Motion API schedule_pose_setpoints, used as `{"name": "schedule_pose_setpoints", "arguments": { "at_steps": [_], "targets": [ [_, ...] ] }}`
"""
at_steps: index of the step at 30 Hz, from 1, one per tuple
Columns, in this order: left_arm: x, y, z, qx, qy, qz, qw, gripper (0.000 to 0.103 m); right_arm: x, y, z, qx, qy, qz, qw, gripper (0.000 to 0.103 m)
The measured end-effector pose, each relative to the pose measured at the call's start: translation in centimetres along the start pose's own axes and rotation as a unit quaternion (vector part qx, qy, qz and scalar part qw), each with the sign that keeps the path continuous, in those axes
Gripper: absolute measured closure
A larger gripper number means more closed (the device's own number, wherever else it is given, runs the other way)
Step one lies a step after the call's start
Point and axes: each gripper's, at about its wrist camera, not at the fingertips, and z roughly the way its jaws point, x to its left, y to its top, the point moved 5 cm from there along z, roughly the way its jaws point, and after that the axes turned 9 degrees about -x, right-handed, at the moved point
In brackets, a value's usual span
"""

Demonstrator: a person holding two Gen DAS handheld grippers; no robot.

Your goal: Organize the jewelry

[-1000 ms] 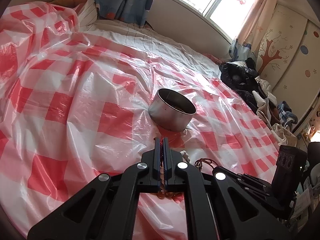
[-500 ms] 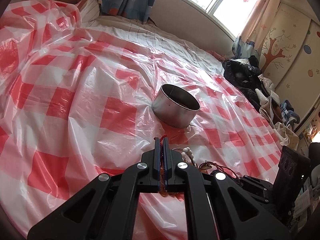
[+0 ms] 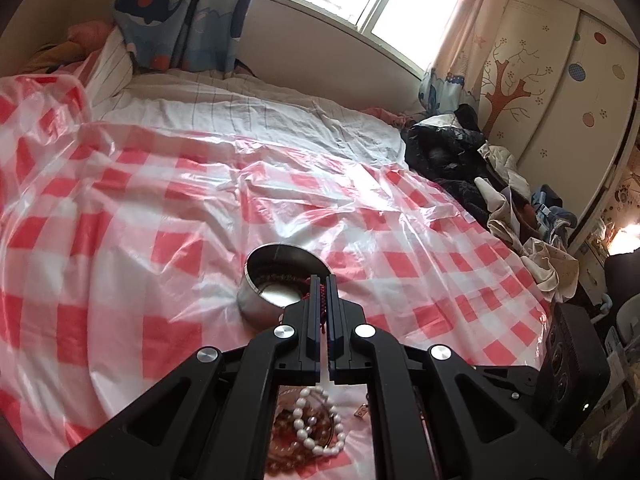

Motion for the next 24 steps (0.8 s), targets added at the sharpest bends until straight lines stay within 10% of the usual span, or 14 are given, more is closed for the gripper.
{"name": "schedule_pose_setpoints", "arguments": {
  "at_steps": [5,10,20,24],
  "targets": [
    [-0.5,1.7,4.3,0.008,-0.028,-0.020,0.9994,0.101,-1.5,1.4,0.4,-0.009,0.006,0.023,1.000,0.098],
    [2.5,-0.6,9.1,0.074,0.038,-0.035,0.9959,0.089,-2.5,3.3,1.4,-0.016,0.014,0.030,0.999,0.098],
    [6.4,-2.1,3.7,0.054,0.093,-0.011,0.9941,0.064,-1.7,11.1,5.2,-0.054,0.067,0.019,0.996,0.098],
    [8.0,-3.5,2.2,0.055,0.094,-0.047,0.9929,0.064,-2.2,9.9,9.6,0.012,0.093,0.050,0.994,0.031]
  ]
}}
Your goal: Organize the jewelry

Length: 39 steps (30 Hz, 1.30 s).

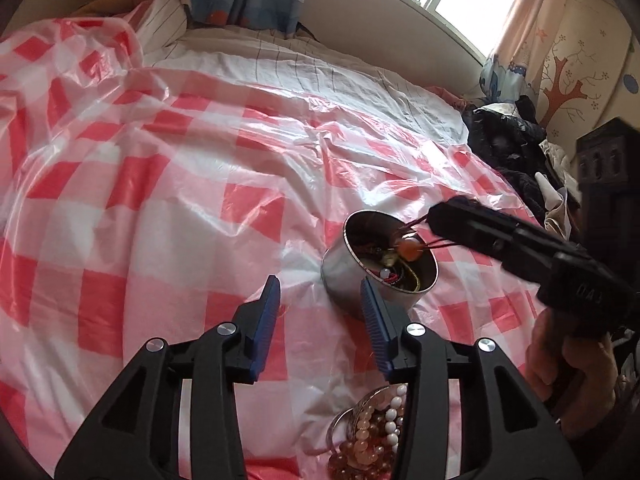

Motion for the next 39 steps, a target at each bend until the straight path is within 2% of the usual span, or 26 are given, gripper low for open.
{"name": "schedule_pose_setpoints", "arguments": {
  "at_steps": [2,10,14,17,21,24,27,29,32,34,39],
  "targets": [
    [0.1,-0.6,-0.1,0.008,0.002,-0.001,1.0000,0.064,-0.7,-1.9,0.6,0.023,-0.010,0.014,1.000,0.031],
    [-2.3,-2.9,-0.8,0.027,-0.022,0.044,0.9984,0.062,-1.2,-5.7,-4.1,0.019,-0.034,0.023,0.999,0.031],
    [-4.7,-5.3,-0.3,0.063,-0.048,0.104,0.9915,0.062,-1.1,-8.2,-5.9,0.032,-0.057,0.022,0.998,0.031],
    [-6.2,-6.1,-0.4,0.072,-0.058,0.144,0.9853,0.062,-1.0,-10.5,-7.2,0.042,-0.079,0.020,0.996,0.031],
    [-6.9,-7.0,-0.1,0.084,-0.045,0.179,0.9793,0.062,-0.6,-11.1,-7.8,0.043,-0.090,0.003,0.995,0.031],
    [-7.1,-7.3,0.0,0.090,-0.043,0.195,0.9757,0.067,-0.3,-11.3,-7.4,0.053,-0.077,0.000,0.996,0.042],
    [-7.7,-7.7,-0.1,0.091,-0.043,0.225,0.9691,0.068,-0.4,-11.7,-7.2,0.058,-0.087,-0.005,0.995,0.042],
    [-8.0,-8.2,0.2,0.096,-0.032,0.246,0.9639,0.074,-0.5,-11.5,-7.3,0.052,-0.087,-0.002,0.995,0.042],
    [-8.3,-8.4,0.3,0.100,-0.027,0.266,0.9583,0.096,-0.5,-11.4,-7.4,0.049,-0.089,0.000,0.995,0.042],
    [-8.4,-8.3,0.2,0.098,-0.032,0.262,0.9594,0.097,-0.6,-11.4,-7.3,0.050,-0.091,0.001,0.995,0.042],
    [-7.3,-5.8,-0.9,0.068,-0.079,0.175,0.9791,0.097,-0.8,-11.4,-7.3,0.053,-0.093,0.004,0.994,0.042]
  ]
}}
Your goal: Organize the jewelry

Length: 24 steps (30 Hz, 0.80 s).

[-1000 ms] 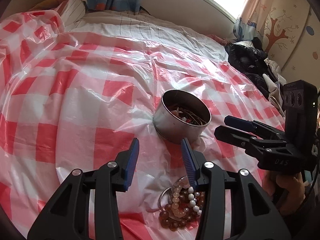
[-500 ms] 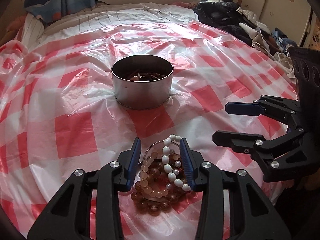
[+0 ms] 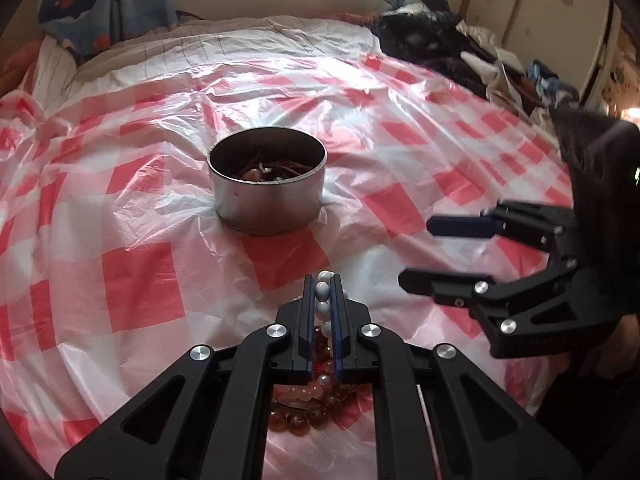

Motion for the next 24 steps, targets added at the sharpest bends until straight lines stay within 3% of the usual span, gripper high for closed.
{"name": "schedule_pose_setpoints", "arguments": {
  "at_steps": [4,7,9,10,14,19,24],
  "targets": [
    [3.4,1.3,-1.7,-0.043,0.007,-0.082,0.9957,0.097,0.9,-0.1,0.5,0.004,0.036,0.009,0.999,0.042],
    [5.0,1.7,-2.5,-0.057,0.022,-0.110,0.9921,0.097,2.1,-0.4,1.4,0.013,0.068,0.016,0.997,0.043],
    [5.5,1.7,-2.4,-0.057,0.026,-0.116,0.9913,0.097,2.9,-0.5,2.2,0.019,0.084,0.020,0.996,0.051],
    [5.5,1.7,-2.3,-0.053,0.029,-0.117,0.9913,0.097,3.1,-0.5,2.5,0.023,0.089,0.021,0.996,0.057],
    [5.7,1.1,-1.4,-0.031,0.040,-0.110,0.9926,0.097,3.7,-0.6,3.9,0.032,0.103,0.033,0.994,0.065],
    [5.7,0.2,-0.3,0.003,0.045,-0.103,0.9936,0.096,4.4,-0.6,4.3,0.034,0.117,0.031,0.992,0.091],
    [5.5,-0.5,0.5,0.025,0.051,-0.096,0.9938,0.096,3.6,0.3,2.1,-0.001,0.134,0.051,0.990,0.098]
  ]
}}
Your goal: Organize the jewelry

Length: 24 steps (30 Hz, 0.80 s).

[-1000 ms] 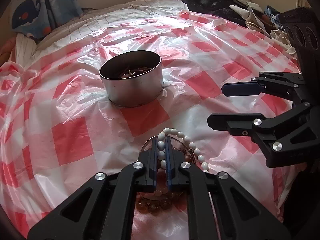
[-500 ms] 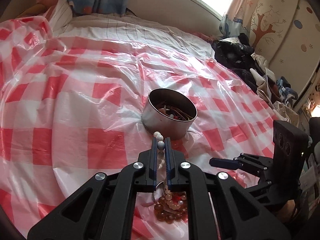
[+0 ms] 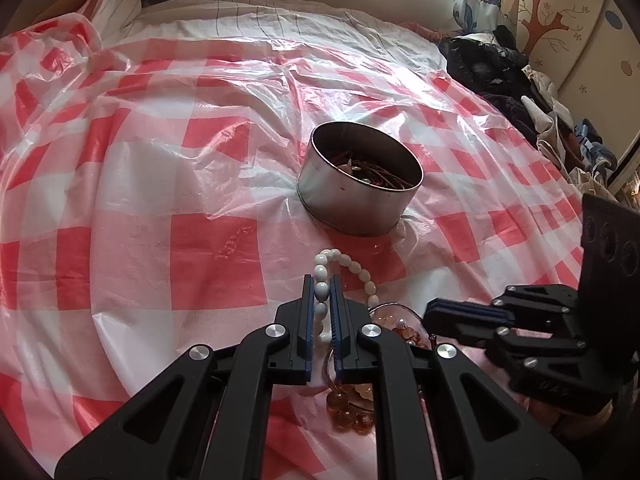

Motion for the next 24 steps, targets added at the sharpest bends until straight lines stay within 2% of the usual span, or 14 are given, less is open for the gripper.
{"name": "schedule_pose_setpoints", "arguments": {
  "at_steps": [2,4,8,9,10,11,12,14,16,17,18,19,21,24],
  "targets": [
    [-0.1,0.0,0.1,0.001,0.002,0.003,1.0000,0.096,-0.4,0.6,-1.5,-0.026,0.038,0.030,0.998,0.098],
    [-0.2,-0.1,0.1,0.002,0.004,0.006,1.0000,0.096,-0.9,1.2,-2.6,-0.041,0.047,0.043,0.997,0.098],
    [0.0,-0.2,0.3,0.005,0.014,0.007,0.9999,0.095,-2.0,0.7,-1.7,-0.010,0.036,0.062,0.997,0.097],
    [0.1,-0.2,0.4,0.006,0.016,0.005,0.9998,0.093,-2.0,0.5,-1.4,-0.002,0.037,0.064,0.997,0.082],
    [0.2,-0.2,0.4,0.006,0.018,0.003,0.9998,0.092,-1.7,0.3,-1.1,0.004,0.035,0.059,0.998,0.055],
    [0.3,-0.2,0.5,0.007,0.019,0.001,0.9998,0.090,-1.3,0.1,-1.0,0.006,0.030,0.048,0.998,0.047],
    [0.3,-0.3,0.5,0.009,0.019,0.001,0.9998,0.089,-0.9,0.1,-0.8,0.009,0.030,0.039,0.999,0.046],
    [0.2,-0.4,0.7,0.011,0.019,0.003,0.9997,0.086,-0.9,-0.3,-0.1,0.013,0.013,0.029,0.999,0.047],
    [0.0,-0.6,0.9,0.017,0.019,0.006,0.9996,0.082,-0.9,-0.7,0.8,0.023,-0.003,0.024,0.999,0.066],
    [-0.1,-0.7,1.1,0.019,0.022,0.008,0.9995,0.079,-0.8,-0.9,1.2,0.027,-0.002,0.024,0.999,0.071],
    [-0.1,-0.7,1.2,0.020,0.024,0.011,0.9994,0.076,-0.6,-1.1,1.6,0.031,0.000,0.019,0.999,0.087],
    [-0.1,-0.7,1.3,0.020,0.026,0.011,0.9994,0.075,-0.3,-1.1,1.7,0.031,-0.001,0.011,0.999,0.092],
    [0.1,-0.6,1.1,0.016,0.031,0.009,0.9994,0.070,0.3,-0.9,1.0,0.016,0.008,-0.001,1.000,0.096],
    [1.0,0.0,0.3,-0.002,0.039,-0.009,0.9992,0.066,1.3,-0.2,-1.4,-0.007,0.071,0.007,0.997,0.098]
  ]
}}
